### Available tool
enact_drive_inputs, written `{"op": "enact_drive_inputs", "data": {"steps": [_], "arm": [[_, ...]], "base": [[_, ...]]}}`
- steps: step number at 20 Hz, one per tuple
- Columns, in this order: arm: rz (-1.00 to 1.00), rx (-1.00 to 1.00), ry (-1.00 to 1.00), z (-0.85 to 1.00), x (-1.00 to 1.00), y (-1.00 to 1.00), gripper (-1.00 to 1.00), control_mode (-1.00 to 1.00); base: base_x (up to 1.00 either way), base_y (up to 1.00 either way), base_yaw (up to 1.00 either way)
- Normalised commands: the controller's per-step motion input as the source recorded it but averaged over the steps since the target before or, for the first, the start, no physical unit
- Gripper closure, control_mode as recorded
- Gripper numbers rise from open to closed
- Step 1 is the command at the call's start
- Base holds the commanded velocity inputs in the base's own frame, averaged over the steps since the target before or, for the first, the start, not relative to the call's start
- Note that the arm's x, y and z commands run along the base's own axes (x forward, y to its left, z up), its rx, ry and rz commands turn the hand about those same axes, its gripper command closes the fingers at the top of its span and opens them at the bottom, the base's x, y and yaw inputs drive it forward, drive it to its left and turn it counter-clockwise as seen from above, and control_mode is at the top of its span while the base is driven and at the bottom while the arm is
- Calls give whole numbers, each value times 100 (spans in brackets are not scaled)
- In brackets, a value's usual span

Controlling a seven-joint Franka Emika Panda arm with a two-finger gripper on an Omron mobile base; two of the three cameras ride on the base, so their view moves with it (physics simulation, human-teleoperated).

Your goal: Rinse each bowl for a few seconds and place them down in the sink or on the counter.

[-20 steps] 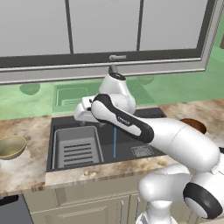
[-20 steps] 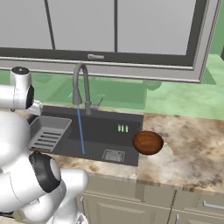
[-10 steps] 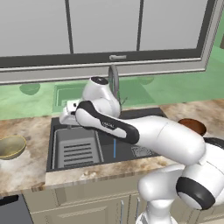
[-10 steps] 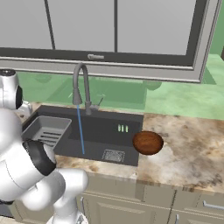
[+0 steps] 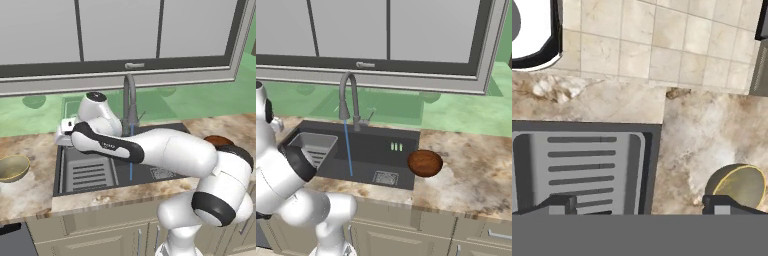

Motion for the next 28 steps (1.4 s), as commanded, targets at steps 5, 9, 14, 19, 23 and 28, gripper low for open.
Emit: {"op": "enact_drive_inputs", "data": {"steps": [5, 9, 14, 19, 23, 28], "arm": [[-2, 0, 0, -9, 5, 34, -100, -100], [-1, 0, 0, -7, 2, 30, -100, -100], [-1, 0, 0, -9, 3, 31, -100, -100], [-2, 0, 0, -13, 6, 29, -100, -100], [-2, 1, 1, -15, 10, 27, -100, -100], [-1, 3, 2, -14, 14, 22, -100, -100]], "base": [[0, 0, 0], [0, 0, 0], [0, 0, 0], [0, 0, 0], [0, 0, 0], [0, 0, 0]]}}
